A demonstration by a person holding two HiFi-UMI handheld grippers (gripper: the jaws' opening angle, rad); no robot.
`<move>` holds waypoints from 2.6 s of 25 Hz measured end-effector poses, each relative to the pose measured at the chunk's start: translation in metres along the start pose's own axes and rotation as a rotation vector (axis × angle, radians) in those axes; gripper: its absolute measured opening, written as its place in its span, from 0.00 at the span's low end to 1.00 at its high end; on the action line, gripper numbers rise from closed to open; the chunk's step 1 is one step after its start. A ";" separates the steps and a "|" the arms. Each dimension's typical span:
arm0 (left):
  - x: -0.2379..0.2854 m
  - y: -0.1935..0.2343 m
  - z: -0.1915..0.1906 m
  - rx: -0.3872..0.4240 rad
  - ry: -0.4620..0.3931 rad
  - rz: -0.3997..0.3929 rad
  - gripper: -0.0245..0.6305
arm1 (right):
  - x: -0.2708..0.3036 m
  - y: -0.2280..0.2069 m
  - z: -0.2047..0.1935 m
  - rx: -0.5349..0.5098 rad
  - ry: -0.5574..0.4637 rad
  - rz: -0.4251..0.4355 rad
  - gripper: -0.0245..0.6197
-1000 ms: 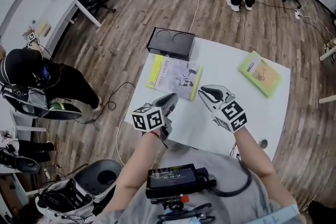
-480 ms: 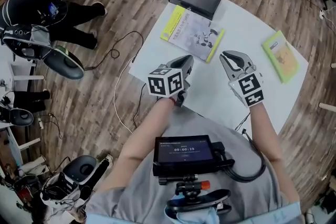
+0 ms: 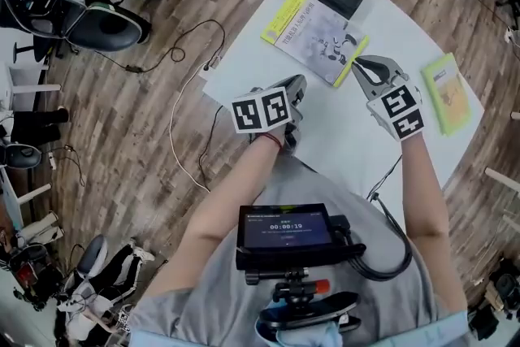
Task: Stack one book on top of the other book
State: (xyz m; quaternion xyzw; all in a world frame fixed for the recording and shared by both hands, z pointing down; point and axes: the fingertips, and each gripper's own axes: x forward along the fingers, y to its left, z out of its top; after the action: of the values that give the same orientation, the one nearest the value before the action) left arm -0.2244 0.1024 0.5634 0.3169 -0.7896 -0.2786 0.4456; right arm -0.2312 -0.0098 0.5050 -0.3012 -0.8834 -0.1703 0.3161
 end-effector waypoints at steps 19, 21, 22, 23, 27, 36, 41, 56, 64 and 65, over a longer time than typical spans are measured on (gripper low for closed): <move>0.028 0.043 -0.016 -0.249 0.059 0.059 0.34 | 0.072 -0.025 -0.031 0.055 0.195 0.106 0.23; 0.037 0.044 -0.016 -0.265 0.069 0.062 0.36 | 0.081 -0.032 -0.036 0.058 0.221 0.100 0.30; 0.041 0.044 -0.016 -0.276 0.075 0.066 0.36 | 0.085 -0.036 -0.039 0.058 0.235 0.095 0.31; 0.046 0.045 -0.017 -0.287 0.082 0.070 0.37 | 0.089 -0.040 -0.042 0.060 0.247 0.092 0.32; 0.062 0.046 -0.019 -0.328 0.107 0.083 0.40 | 0.100 -0.060 -0.055 0.086 0.293 0.097 0.38; 0.085 0.045 -0.017 -0.386 0.118 0.128 0.41 | 0.125 -0.076 -0.076 0.059 0.390 0.167 0.45; 0.089 0.052 -0.020 -0.444 0.111 0.186 0.41 | 0.132 -0.079 -0.081 0.067 0.410 0.191 0.45; 0.076 0.074 -0.021 -0.439 0.167 0.414 0.35 | 0.144 -0.076 -0.087 0.107 0.428 0.292 0.45; 0.074 0.076 -0.022 -0.376 0.099 0.544 0.30 | 0.144 -0.074 -0.088 0.114 0.427 0.293 0.45; 0.073 0.076 -0.022 -0.371 0.096 0.548 0.30 | 0.143 -0.074 -0.088 0.115 0.426 0.294 0.45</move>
State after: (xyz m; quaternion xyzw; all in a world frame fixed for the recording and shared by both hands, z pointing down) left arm -0.2537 0.0929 0.6666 0.0192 -0.7595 -0.2721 0.5906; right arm -0.3272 -0.0479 0.6567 -0.3652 -0.7519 -0.1314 0.5330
